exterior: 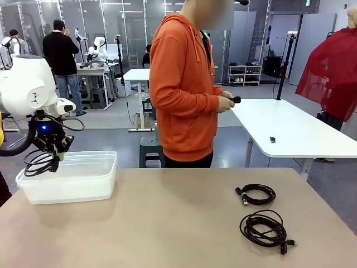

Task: Organize and store the cables.
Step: Place the Power Cable into the Organizing box.

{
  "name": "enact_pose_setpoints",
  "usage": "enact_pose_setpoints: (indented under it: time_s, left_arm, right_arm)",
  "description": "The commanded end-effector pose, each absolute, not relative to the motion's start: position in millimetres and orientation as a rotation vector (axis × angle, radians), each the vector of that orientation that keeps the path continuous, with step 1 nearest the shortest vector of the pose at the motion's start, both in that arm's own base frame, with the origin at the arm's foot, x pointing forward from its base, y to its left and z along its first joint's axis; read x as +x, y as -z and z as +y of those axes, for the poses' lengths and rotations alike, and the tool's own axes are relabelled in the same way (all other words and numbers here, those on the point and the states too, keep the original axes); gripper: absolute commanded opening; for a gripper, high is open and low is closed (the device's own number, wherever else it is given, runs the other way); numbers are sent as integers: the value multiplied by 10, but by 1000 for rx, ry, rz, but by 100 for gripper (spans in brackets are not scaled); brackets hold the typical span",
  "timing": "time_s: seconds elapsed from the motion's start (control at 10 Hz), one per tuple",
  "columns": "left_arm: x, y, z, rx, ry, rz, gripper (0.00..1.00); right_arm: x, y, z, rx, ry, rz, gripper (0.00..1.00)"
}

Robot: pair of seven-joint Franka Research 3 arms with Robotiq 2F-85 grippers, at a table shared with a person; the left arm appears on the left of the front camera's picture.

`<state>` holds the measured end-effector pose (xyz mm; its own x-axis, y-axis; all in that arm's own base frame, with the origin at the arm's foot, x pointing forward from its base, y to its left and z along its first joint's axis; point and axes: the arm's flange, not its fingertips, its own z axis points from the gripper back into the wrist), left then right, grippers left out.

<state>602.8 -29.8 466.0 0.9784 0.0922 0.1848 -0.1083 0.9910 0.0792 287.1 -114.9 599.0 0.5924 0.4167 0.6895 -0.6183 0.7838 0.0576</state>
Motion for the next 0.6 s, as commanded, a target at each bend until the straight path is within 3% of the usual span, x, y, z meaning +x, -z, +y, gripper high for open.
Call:
enact_pose_setpoints:
  time_s: [0.0, 0.5]
  left_arm:
    - [6255, -4611, -300, 55, -121, -194, 19]
    - [6491, -4089, -257, 49, -154, -104, 19]
  right_arm:
    - [2869, -5983, -1143, 309, -616, -719, 100]
    - [2869, -5983, -1143, 309, -616, -719, 100]
